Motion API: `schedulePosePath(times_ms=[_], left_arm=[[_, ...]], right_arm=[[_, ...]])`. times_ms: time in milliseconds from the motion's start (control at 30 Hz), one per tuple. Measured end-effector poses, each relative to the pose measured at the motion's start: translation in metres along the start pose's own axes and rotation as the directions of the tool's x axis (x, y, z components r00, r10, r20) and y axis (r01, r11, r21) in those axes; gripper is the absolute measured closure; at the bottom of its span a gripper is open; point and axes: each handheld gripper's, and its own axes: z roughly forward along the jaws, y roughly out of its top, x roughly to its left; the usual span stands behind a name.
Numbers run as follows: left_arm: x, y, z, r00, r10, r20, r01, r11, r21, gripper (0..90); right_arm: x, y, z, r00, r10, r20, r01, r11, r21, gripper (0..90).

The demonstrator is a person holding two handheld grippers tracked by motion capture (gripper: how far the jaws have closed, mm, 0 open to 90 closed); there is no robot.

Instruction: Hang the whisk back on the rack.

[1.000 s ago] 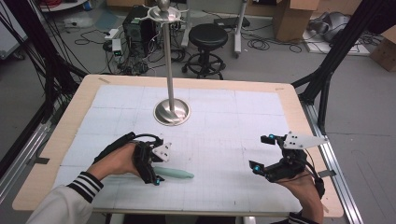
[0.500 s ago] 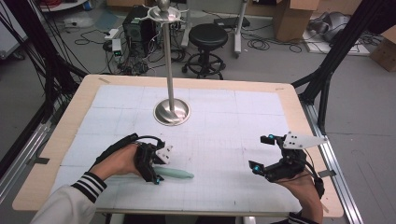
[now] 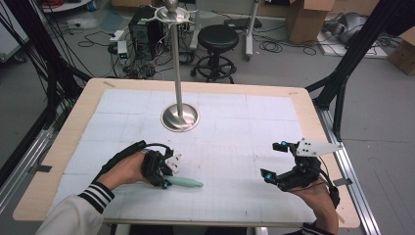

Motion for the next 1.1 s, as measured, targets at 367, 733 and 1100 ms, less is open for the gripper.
schedulePosePath(times_ms=[367,733,1100], left_arm=[[-0.003,0.0,-0.01,0.9994,0.033,0.014,-0.032,0.998,-0.055,69.3],[-0.001,-0.009,-0.04,0.9999,-0.015,-0.003,0.015,0.9806,-0.196,69.4],[0.004,-0.018,-0.074,0.997,-0.071,-0.03,0.056,0.9351,-0.35,69.5]], right_arm=[[0.001,0.001,0.001,1.0,-0.004,0.003,0.004,1.0,0.011,0.4],[0.0,0.0,0.001,1.0,-0.003,0.005,0.003,1.0,0.011,0.4],[0.0,0.0,0.002,1.0,0.0,0.005,0.0,1.0,0.018,0.5]])
